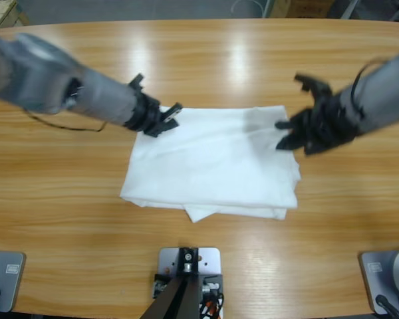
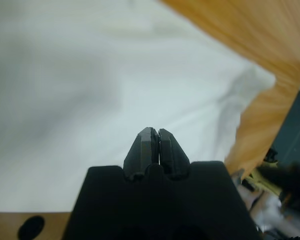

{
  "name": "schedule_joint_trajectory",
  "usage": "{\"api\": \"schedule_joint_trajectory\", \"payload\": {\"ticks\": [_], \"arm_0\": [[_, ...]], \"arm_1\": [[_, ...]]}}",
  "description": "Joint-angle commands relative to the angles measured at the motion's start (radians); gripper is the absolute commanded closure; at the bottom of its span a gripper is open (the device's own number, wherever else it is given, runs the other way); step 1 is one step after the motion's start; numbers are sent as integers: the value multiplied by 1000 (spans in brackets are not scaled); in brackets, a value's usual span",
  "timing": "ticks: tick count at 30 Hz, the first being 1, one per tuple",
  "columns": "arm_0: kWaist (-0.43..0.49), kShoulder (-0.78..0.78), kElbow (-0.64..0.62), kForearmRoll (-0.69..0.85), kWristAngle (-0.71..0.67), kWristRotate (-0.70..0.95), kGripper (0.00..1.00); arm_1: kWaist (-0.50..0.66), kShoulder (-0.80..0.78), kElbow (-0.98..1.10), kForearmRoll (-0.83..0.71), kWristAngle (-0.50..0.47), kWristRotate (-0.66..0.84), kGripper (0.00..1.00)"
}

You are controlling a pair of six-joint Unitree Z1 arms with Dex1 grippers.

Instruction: Fold clothes

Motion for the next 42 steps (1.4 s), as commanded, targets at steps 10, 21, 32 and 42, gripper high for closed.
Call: {"api": "schedule_joint_trajectory", "payload": {"ticks": [10, 21, 32, 42], "arm_0": [[9, 163, -20, 9, -24, -1, 1000], [9, 191, -30, 7, -21, -9, 1000], [29, 194, -34, 25, -21, -39, 1000], [81, 154, 13, 27, -14, -42, 1000]], "arm_1": [[124, 45, 255, -167, 41, 236, 1000], [144, 85, 373, -249, 30, 331, 1000], [158, 40, 367, -51, -52, 422, 1000], [164, 51, 285, 89, -136, 432, 1000]]}}
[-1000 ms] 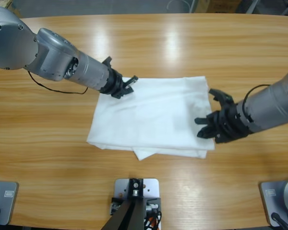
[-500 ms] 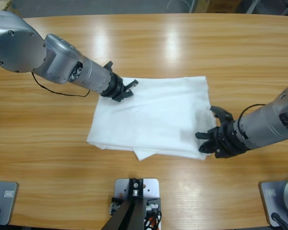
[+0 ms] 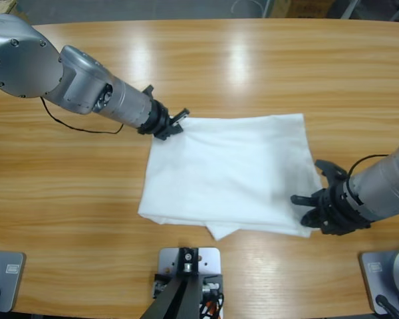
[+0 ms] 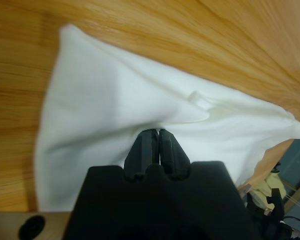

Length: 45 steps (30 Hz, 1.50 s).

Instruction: Fold clothes

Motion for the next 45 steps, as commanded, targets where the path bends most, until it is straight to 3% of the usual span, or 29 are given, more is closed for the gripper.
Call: {"api": "schedule_joint_trajectory", "payload": {"ticks": [1, 9, 13, 14, 15, 16, 18, 20, 21, 22, 29, 34, 40, 45], "arm_0": [[80, 9, 74, 18, 8, -7, 1000], [343, -290, 265, 17, 17, 196, 1000], [332, -412, 317, 15, -9, 233, 1000], [300, -443, 332, 15, -10, 228, 1000], [265, -468, 353, 15, -9, 223, 1000], [234, -490, 380, 13, -10, 217, 1000], [187, -514, 452, 0, -28, 190, 992], [163, -514, 531, -29, -102, 173, 356], [159, -520, 574, -56, -132, 176, 136], [156, -532, 616, -91, -157, 179, 35], [118, -418, 670, -325, -314, 210, 9], [64, -251, 676, -513, -320, 202, 9], [25, -152, 677, -593, -283, 167, 0], [-2, -66, 663, -727, -274, 146, 111]], "arm_1": [[17, 45, -5, 105, -68, 12, 1000], [17, 18, -8, 87, -73, 12, 1000], [20, -7, -7, 89, -83, 12, 1000], [23, -23, -8, 78, -82, 12, 902], [26, -38, -13, 70, -81, 12, 324], [33, -56, -25, 70, -82, 12, 16], [46, -109, -56, 81, -95, 10, 0], [49, -175, -82, 100, -109, 7, 0], [49, -207, -96, 113, -109, 5, 0], [49, -236, -113, 129, -107, 2, 0], [49, -337, -182, 221, -96, -41, 0], [45, -366, -183, 289, -99, -90, 0], [2, -399, -182, 309, -98, -116, 0], [-4, -397, -182, 300, -99, -116, 0]]}}
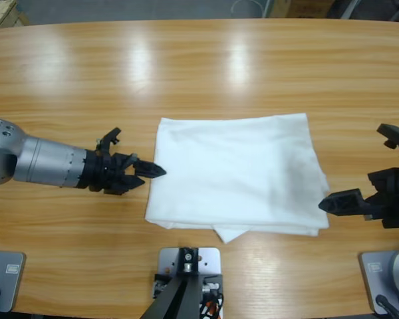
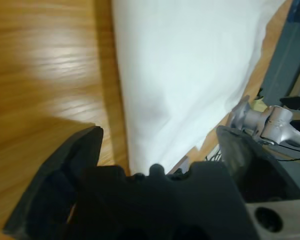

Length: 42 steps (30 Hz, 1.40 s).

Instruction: Fold clothes

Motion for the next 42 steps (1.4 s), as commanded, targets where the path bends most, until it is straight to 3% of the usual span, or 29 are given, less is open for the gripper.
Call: {"api": "schedule_joint_trajectory", "payload": {"ticks": [1, 8, 9, 11, 17, 22, 29, 35, 42], "arm_0": [[-47, 180, 6, -168, 29, -40, 143], [-66, 292, 38, -357, 23, -55, 536], [-66, 303, 46, -382, 24, -55, 653], [-67, 332, 67, -470, 20, -55, 983], [-73, 387, 130, -576, 58, 9, 1000], [-73, 290, 202, -544, 147, 36, 1000], [-67, 27, 162, -152, 206, 88, 1000], [-59, -302, -55, 591, 351, 163, 1000], [89, -478, -189, 1012, 452, 279, 1000]], "arm_1": [[-26, -20, 8, 1, -7, -15, 0], [-56, -20, 14, 1, 0, -30, 0], [-56, -20, 15, 1, 1, -31, 0], [-56, -22, 21, 2, 2, -31, 0], [-56, -37, 38, 4, 9, -30, 0], [-56, -32, 38, -3, 12, -30, 0], [-56, -16, 46, -20, 21, -30, 0], [-56, -7, 66, -56, 35, -28, 0], [-56, 16, 74, -102, 45, -20, 0]]}}
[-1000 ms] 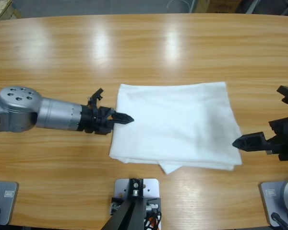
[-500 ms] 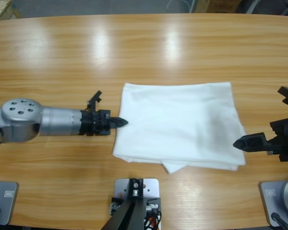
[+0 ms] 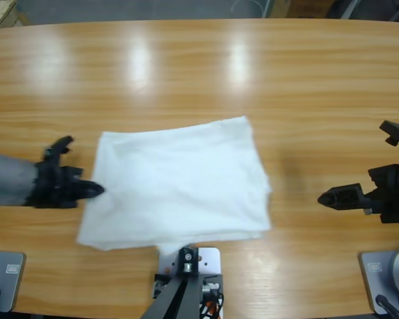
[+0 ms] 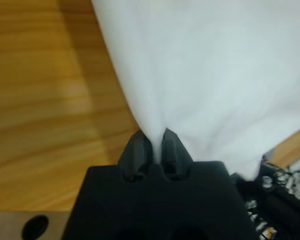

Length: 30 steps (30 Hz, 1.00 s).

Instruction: Fold clothes

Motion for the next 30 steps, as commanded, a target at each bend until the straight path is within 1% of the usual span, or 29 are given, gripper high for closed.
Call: {"api": "schedule_joint_trajectory", "payload": {"ticks": [1, 4, 8, 15, 19, 22, 24, 30], "arm_0": [[158, -201, -115, 399, 105, 120, 1000], [202, -236, -186, 512, 151, 144, 1000], [242, -263, -331, 715, 236, 225, 1000], [241, -256, -527, 947, 254, 269, 1000], [215, -196, -589, 985, 251, 285, 1000], [165, -121, -707, 1047, 252, 285, 1000], [158, -91, -758, 1079, 254, 285, 1000], [158, -76, -732, 1119, 287, 293, 1000]], "arm_1": [[-11, 32, 39, -51, 27, -4, 0], [-10, 34, 43, -64, 33, -3, 0], [-11, 26, 57, -67, 33, -1, 0], [-10, 26, 86, -96, 33, 11, 0], [-10, 35, 92, -109, 33, 12, 0], [-10, 36, 109, -120, 41, 12, 0], [-11, 37, 119, -130, 43, 12, 0], [-10, 44, 130, -148, 50, 12, 0]]}}
